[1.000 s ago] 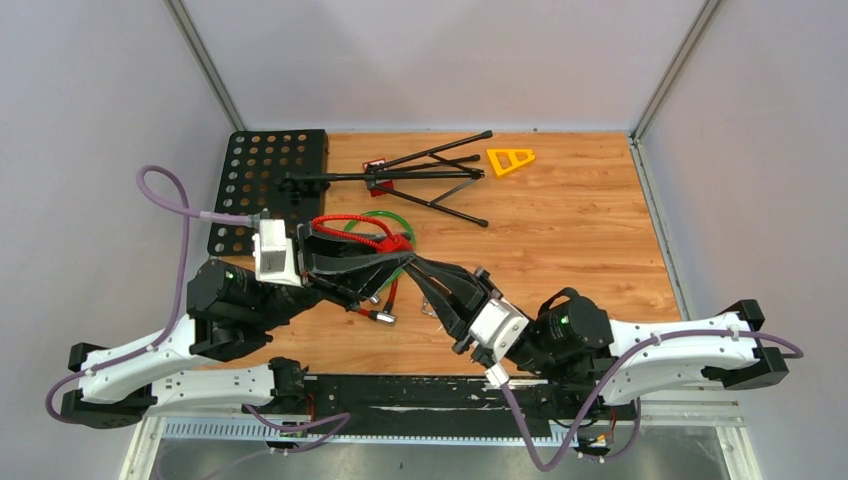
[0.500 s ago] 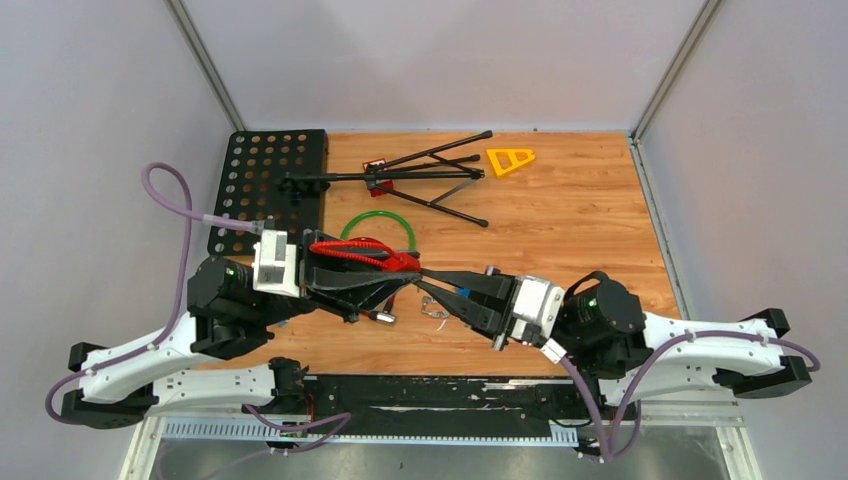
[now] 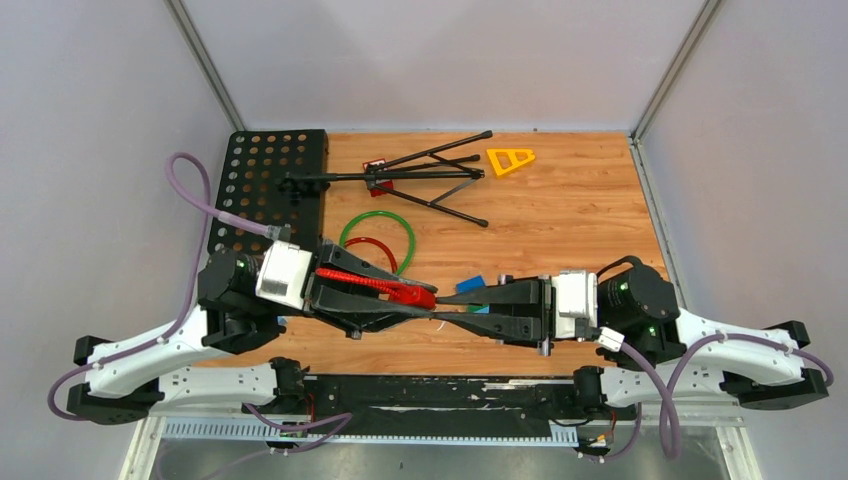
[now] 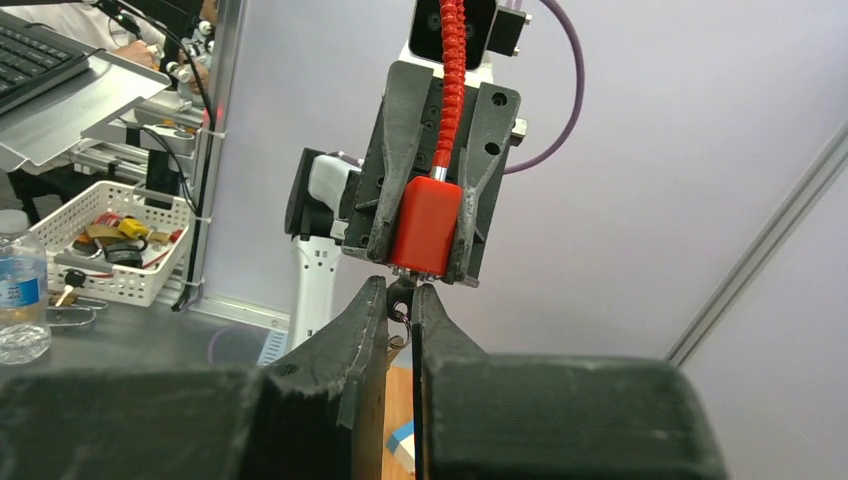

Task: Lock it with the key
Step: Lock the lock.

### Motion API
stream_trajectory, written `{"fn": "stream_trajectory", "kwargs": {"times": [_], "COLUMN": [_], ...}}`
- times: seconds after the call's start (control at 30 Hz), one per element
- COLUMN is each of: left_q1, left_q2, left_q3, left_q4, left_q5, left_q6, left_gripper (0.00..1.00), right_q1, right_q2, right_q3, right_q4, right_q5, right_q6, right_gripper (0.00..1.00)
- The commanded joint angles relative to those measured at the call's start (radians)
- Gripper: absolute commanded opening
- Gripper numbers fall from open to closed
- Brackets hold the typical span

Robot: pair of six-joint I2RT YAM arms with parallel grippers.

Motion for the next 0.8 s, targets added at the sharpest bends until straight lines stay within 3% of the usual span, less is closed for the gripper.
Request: {"fn": "stream_trajectory", "kwargs": {"times": [0.0,0.07,0.13,0.2,0.33,0.57,0.77], "left_q1": [-0.015,-0.015,-0.015,-0.015,-0.014,-0.015,-0.014], "left_q2": [-0.001,-0.009,-0.015,-0.021,-0.025,-0.04,-0.033], "left_q3": [0.034,0.031,0.028,0.025,0.018,-0.011,-0.016], "left_q4": [0.037,0.029,0.02,0.008,-0.007,0.003,0.001], "left_q5": [0.127,0.115,0.095,0.072,0.013,-0.151,-0.19], "left_q6": [-0.029,-0.015,-0.002,0.009,0.024,0.043,0.054], "left_gripper": [0.0,0.0,0.0,0.0,0.0,0.0,0.0], "right_q1": [-0.011,-0.012,-0.012,-0.011,-0.01,-0.009,-0.007], "right_q2": [-0.024,-0.044,-0.054,-0.052,-0.03,0.002,0.041], "right_q3": [0.015,-0.011,-0.022,-0.019,-0.001,0.001,0.019], "right_q4": [-0.012,0.008,0.021,0.019,0.008,0.006,0.022], "right_q5": [-0.031,-0.017,-0.012,-0.012,0.023,0.067,0.123], "right_q6": [0.051,0.025,0.007,-0.004,-0.024,-0.044,-0.062], "right_gripper": [0.08,0.29,0.44,0.49,0.51,0.44,0.47]}}
